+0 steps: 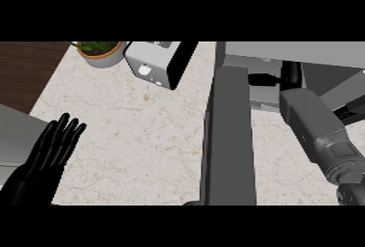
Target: Pick up the milk, place it into the microwave and close the microwave
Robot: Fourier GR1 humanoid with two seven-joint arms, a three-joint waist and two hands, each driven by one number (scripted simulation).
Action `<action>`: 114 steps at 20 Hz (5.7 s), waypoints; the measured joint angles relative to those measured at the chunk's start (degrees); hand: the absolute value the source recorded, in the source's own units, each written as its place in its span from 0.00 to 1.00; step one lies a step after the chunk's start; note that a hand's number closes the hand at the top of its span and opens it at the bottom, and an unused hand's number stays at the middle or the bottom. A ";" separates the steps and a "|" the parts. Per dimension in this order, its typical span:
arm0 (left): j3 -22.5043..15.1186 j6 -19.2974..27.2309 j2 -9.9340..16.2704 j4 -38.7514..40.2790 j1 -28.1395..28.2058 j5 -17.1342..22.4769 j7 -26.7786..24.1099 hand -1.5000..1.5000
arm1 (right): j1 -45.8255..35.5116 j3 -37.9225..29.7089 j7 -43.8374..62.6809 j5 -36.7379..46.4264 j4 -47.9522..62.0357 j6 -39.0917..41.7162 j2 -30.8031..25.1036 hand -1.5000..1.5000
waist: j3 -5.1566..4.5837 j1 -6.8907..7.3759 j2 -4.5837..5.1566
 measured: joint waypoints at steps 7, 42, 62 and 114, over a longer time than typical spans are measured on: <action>-2.30 2.11 -0.28 1.03 -0.25 -1.66 -0.49 0.00 | 2.47 -1.52 -3.07 -1.44 -0.62 2.05 1.59 0.00 | -0.05 -1.45 -0.57; -18.00 -0.93 0.28 27.99 -15.12 -18.72 -4.68 1.00 | 36.29 4.67 -14.25 -4.38 -25.99 23.41 9.87 0.00 | -0.51 -9.90 -3.95; -49.12 23.43 0.04 50.36 -28.40 -10.91 -9.89 1.00 | 70.79 10.95 4.69 -12.76 -82.60 33.10 6.86 0.00 | -0.55 -11.38 -3.39; -47.65 56.46 -0.37 68.44 -62.00 39.75 -24.12 1.00 | 67.64 11.36 25.44 -38.93 -109.94 51.21 -7.50 0.00 | -0.67 -27.14 1.34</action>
